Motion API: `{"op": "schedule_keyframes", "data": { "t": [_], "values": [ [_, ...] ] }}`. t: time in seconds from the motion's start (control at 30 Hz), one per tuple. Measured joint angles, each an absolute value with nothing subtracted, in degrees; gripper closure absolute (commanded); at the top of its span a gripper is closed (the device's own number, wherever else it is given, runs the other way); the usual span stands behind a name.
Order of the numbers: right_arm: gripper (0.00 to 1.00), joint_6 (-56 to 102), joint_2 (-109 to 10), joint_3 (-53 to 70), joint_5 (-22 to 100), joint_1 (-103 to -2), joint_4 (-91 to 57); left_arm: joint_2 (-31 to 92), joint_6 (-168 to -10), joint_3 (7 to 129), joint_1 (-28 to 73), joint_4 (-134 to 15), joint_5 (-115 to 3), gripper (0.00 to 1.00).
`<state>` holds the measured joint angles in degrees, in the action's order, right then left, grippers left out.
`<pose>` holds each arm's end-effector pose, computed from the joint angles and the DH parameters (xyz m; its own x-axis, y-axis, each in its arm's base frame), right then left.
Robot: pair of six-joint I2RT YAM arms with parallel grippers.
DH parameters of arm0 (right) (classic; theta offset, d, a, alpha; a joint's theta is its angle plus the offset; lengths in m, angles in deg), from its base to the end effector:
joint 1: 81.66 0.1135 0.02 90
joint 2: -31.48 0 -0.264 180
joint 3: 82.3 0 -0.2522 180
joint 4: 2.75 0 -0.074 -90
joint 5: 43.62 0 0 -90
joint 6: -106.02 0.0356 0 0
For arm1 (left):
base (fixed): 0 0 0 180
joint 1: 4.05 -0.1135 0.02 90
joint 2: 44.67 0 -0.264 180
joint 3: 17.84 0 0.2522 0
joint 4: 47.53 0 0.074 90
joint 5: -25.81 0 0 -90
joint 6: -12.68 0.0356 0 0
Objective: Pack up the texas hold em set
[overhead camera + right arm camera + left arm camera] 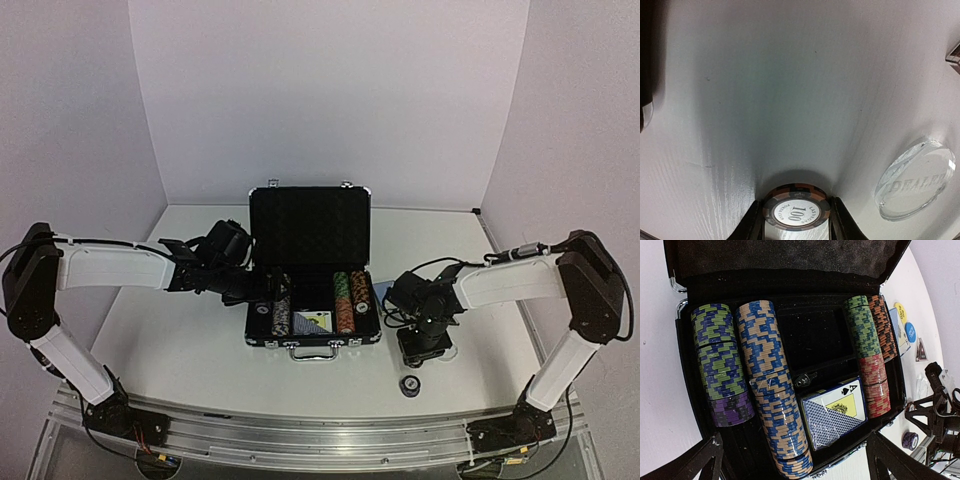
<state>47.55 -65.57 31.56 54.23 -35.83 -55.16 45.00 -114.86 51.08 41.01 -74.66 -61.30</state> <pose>0.1996 0.1985 0.1374 -0.9557 -0.2403 -0.1701 -0.2343 0.9706 -0.0548 0.2303 -0.2333 0.2069 -0.8608 0.0011 -0.5090 0.2603 0.8603 -0.4383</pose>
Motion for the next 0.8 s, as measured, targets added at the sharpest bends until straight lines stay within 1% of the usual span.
{"op": "schedule_keyframes", "data": {
  "t": [0.03, 0.33, 0.57, 0.7, 0.8],
  "values": [
    [0.85, 47.5, -65.5, 31.6, 54.3, -35.8, -55.1, 45.0, -114.9, 51.1, 41.0, -74.7, -61.3, 0.0],
    [0.86, 46.0, -63.7, 32.3, 55.2, -35.8, -54.1, 44.9, -114.9, 51.1, 41.0, -74.2, -61.1, 0.0],
    [0.86, 44.6, -58.9, 32.3, 55.1, -35.8, -53.6, 43.7, -114.9, 51.1, 41.0, -73.8, -60.6, 0.0],
    [0.86, 43.3, -57.5, 32.3, 53.9, -35.8, -53.6, 44.0, -116.0, 51.8, 41.0, -72.9, -57.4, 0.01],
    [0.86, 41.6, -56.6, 31.9, 52.5, -35.6, -54.0, 47.1, -118.1, 56.1, 41.0, -71.9, -51.4, 0.04]
  ]
}}
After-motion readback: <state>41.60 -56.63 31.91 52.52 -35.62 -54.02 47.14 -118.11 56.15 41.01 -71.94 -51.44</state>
